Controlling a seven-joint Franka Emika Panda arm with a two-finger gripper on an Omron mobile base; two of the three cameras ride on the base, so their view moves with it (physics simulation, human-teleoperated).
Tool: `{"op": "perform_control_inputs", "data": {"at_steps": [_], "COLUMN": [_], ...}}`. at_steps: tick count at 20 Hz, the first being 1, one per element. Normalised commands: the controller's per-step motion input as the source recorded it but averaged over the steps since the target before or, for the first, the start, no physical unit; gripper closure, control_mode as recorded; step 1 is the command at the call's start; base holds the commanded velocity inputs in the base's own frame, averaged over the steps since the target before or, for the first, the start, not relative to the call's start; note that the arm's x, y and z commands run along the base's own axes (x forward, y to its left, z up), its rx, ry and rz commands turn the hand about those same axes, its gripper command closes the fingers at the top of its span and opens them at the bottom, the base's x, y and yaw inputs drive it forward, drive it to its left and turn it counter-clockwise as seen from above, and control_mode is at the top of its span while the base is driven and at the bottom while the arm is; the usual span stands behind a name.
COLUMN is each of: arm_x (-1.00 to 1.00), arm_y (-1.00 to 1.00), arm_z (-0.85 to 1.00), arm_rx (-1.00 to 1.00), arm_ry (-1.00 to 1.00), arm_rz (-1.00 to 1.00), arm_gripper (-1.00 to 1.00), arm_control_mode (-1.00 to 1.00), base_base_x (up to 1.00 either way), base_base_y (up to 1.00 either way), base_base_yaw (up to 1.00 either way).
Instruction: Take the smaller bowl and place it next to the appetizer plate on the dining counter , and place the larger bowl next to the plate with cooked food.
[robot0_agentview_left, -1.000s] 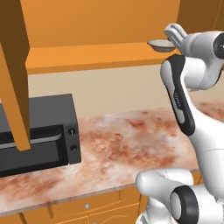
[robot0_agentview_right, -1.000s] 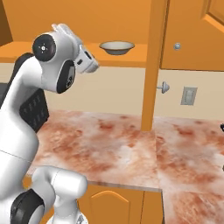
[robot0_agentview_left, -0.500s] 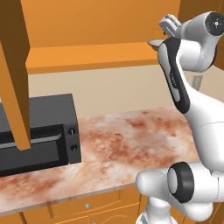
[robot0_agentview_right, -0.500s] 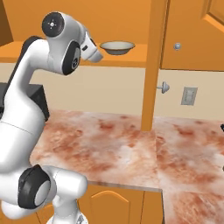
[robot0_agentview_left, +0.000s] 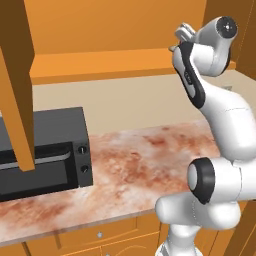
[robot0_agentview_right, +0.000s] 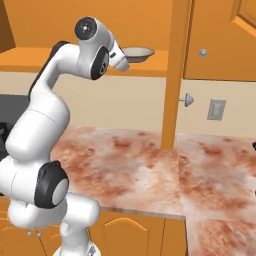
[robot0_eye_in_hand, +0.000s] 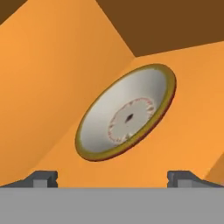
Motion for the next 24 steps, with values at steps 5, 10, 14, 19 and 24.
{"op": "perform_control_inputs", "data": {"at_steps": [5,10,14,19,24], "arm_x": [0.71,0.68,0.41,0.22,0.24], "arm_y": [-0.19,-0.2,-0.17,-0.09,0.0], "arm_z": [0.0,-0.07,-0.17,-0.41,-0.33], "arm_rx": [-0.01,-0.05,0.0,-0.01,-0.01], "arm_ry": [0.16,0.1,0.0,0.0,-0.01], "arm_rz": [0.0,0.0,0.0,0.0,0.0], "arm_gripper": [-1.0,-1.0,-1.0,1.0,1.0], "arm_control_mode": [-1.0,-1.0,-1.0,-1.0,-1.0], "base_base_x": [0.0,0.0,0.0,0.0,0.0], "base_base_y": [0.0,0.0,0.0,0.0,0.0], "base_base_yaw": [0.0,0.0,0.0,0.0,0.0]}}
